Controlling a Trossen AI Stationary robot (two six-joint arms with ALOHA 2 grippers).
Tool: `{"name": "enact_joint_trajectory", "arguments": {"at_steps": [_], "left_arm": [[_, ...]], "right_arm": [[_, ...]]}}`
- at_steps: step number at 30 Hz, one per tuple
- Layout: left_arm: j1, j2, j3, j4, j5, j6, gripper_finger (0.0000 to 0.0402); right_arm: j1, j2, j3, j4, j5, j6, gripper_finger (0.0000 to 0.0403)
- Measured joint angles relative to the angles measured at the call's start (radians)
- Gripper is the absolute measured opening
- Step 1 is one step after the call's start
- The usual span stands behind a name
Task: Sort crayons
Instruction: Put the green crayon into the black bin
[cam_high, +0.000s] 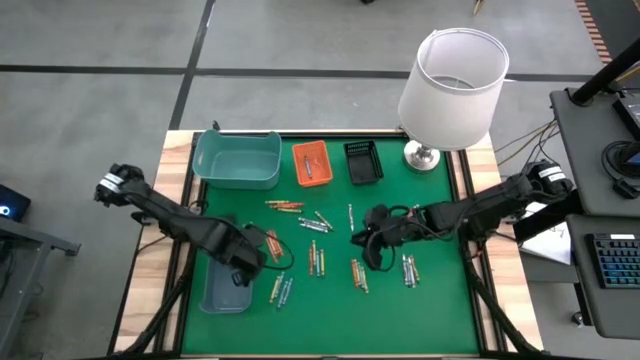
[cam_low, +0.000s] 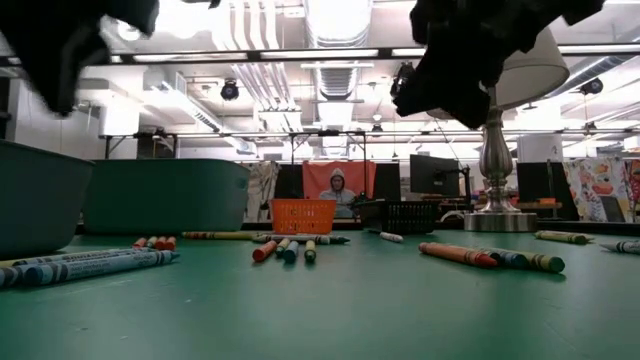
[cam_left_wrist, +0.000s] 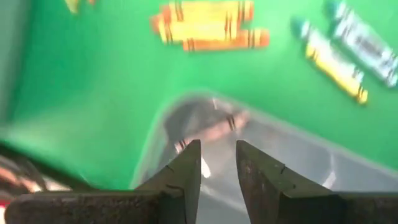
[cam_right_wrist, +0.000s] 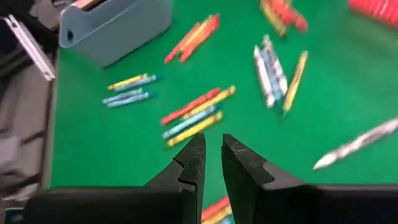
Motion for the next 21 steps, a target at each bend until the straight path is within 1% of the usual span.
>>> {"name": "enact_joint_trajectory", "arguments": {"at_steps": [3, 6, 10, 13, 16, 21], "left_arm": [[0.000, -0.006, 0.053, 0.004, -0.128, 0.073, 0.0084], [0.003, -0.007, 0.103, 0.029, -0.219, 0.163, 0.0084], [0.021, -0.007, 0.139, 0.100, -0.261, 0.307, 0.0084], [0.044, -0.009, 0.134, 0.161, -0.281, 0.429, 0.0084], [0.085, -0.012, 0.109, 0.187, -0.281, 0.517, 0.0084], [0.204, -0.020, 0.045, 0.199, -0.281, 0.604, 0.0084]], "right_arm": [[-0.027, 0.000, 0.022, -0.158, -0.052, 0.081, 0.0043], [-0.051, 0.000, 0.053, -0.411, -0.056, 0.187, 0.0043], [-0.091, 0.000, 0.095, -0.791, -0.024, 0.370, 0.0043], [-0.116, 0.000, 0.108, -0.983, 0.026, 0.486, 0.0043], [-0.146, 0.000, 0.109, -1.050, 0.037, 0.526, 0.0043], [-0.200, 0.001, 0.109, -1.031, 0.038, 0.513, 0.0043]]}}
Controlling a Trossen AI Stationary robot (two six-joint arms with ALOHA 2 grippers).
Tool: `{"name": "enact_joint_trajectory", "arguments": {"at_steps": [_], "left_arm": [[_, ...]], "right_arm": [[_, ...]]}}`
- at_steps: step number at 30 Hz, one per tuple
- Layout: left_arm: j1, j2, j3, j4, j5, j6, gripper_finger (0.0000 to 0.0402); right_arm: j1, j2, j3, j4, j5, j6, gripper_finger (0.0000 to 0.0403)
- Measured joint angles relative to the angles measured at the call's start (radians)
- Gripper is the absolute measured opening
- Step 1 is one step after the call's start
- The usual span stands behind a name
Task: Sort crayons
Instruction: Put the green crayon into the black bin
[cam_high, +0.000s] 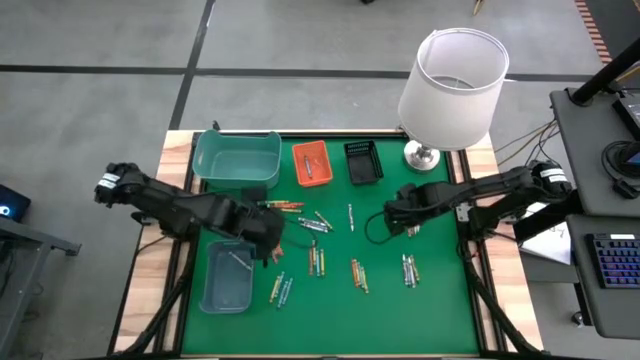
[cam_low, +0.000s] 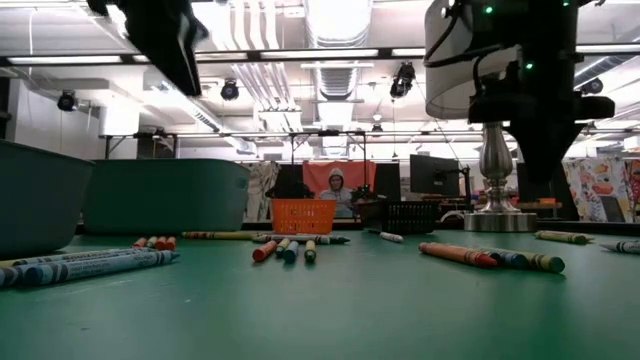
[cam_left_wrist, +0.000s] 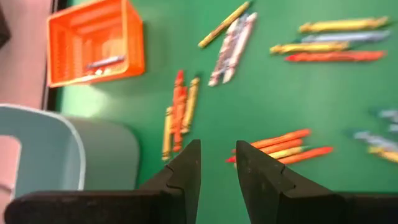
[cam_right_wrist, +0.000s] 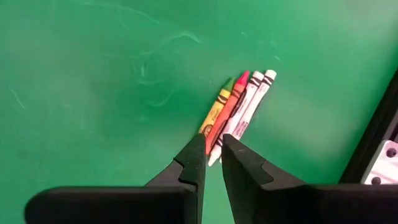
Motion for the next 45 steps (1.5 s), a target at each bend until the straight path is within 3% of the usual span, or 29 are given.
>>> {"name": "enact_joint_trajectory", "arguments": {"at_steps": [5, 11, 13, 23, 35, 45], "left_arm": [[0.155, -0.058, -0.133, 0.134, 0.046, 0.180, 0.0084], [0.343, -0.162, -0.273, 0.334, 0.271, 0.271, 0.0084], [0.373, -0.192, -0.304, 0.365, 0.300, 0.264, 0.0084], [0.381, -0.297, -0.342, 0.442, 0.289, 0.265, 0.0084], [0.381, -0.317, -0.343, 0.520, 0.272, 0.308, 0.0084], [0.381, -0.317, -0.343, 0.528, 0.271, 0.313, 0.0084]], "right_arm": [[-0.083, 0.000, -0.001, 0.002, -0.007, 0.000, 0.0043], [-0.124, 0.000, -0.001, 0.033, -0.110, -0.016, 0.0043], [-0.117, 0.000, -0.001, 0.045, -0.146, -0.015, 0.0043], [-0.111, 0.025, -0.018, 0.046, -0.172, 0.079, 0.0043], [-0.116, 0.177, -0.016, 0.048, -0.128, -0.011, 0.0043], [-0.118, 0.209, -0.013, 0.055, -0.082, -0.029, 0.0082]]}}
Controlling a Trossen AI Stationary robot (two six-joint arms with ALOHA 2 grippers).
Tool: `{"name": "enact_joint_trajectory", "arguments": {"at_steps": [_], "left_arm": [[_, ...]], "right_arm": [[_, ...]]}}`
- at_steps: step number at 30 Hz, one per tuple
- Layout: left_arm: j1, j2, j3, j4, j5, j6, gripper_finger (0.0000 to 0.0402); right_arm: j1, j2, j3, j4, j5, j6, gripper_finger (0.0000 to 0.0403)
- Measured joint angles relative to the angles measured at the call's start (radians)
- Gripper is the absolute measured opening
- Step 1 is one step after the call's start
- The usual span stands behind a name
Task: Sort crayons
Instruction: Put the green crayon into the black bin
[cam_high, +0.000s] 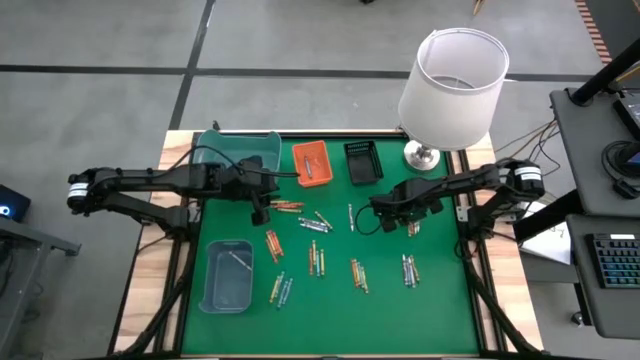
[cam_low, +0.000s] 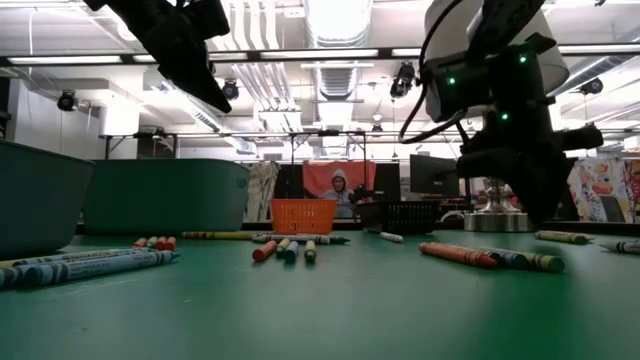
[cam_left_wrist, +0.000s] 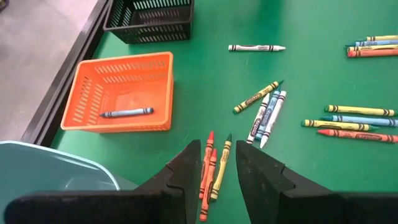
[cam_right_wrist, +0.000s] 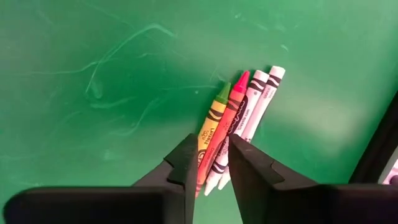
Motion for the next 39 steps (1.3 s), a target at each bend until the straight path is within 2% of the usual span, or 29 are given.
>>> {"name": "enact_joint_trajectory", "arguments": {"at_steps": [13, 27, 39], "left_arm": [[0.000, 0.001, 0.000, -0.001, 0.000, -0.014, 0.0084], [0.000, 0.001, 0.000, -0.001, 0.000, -0.023, 0.0084], [0.000, 0.001, 0.000, -0.001, 0.000, -0.023, 0.0084]], "right_arm": [[0.000, 0.017, 0.000, 0.042, 0.022, -0.012, 0.0086], [0.000, 0.095, 0.000, 0.065, 0.023, -0.017, 0.0080], [0.000, 0.088, 0.000, 0.095, 0.021, -0.027, 0.0068]]}}
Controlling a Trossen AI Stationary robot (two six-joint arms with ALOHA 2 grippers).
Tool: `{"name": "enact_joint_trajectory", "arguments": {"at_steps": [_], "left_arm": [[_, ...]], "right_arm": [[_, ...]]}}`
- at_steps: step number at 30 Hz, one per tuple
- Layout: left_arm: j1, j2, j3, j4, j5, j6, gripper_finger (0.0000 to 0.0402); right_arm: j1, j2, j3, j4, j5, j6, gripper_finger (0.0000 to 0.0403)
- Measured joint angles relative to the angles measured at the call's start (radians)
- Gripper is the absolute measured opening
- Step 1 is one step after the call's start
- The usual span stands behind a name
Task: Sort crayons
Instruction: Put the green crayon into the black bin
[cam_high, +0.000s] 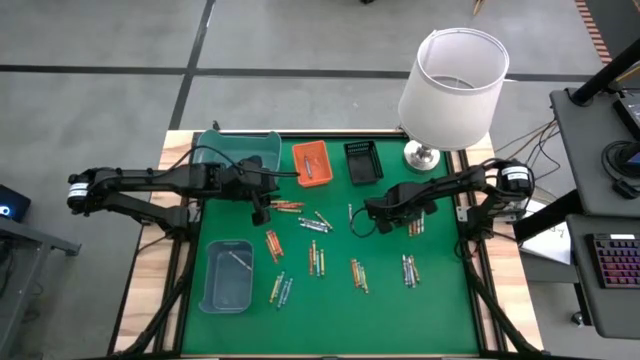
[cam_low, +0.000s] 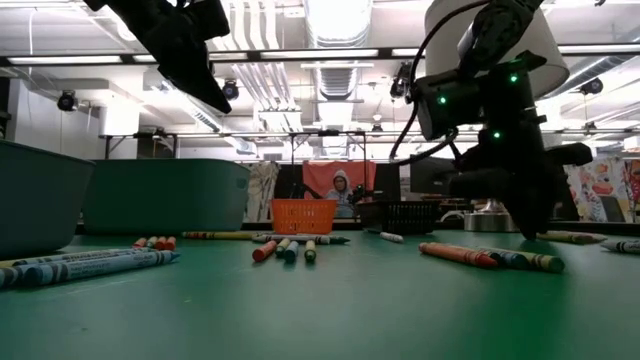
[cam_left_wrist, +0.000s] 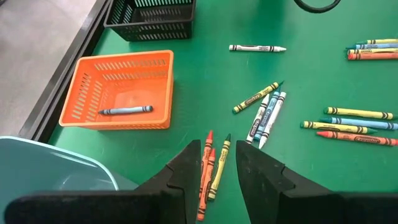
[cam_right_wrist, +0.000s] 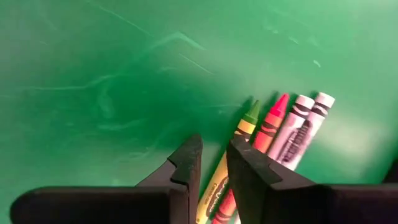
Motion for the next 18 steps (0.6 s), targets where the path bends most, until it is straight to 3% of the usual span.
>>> {"name": "enact_joint_trajectory", "arguments": {"at_steps": [18], "left_arm": [[0.000, 0.000, 0.000, 0.012, 0.000, -0.009, 0.0084]], "right_arm": [[-0.004, -0.043, 0.022, 0.006, 0.002, -0.023, 0.0105]]}}
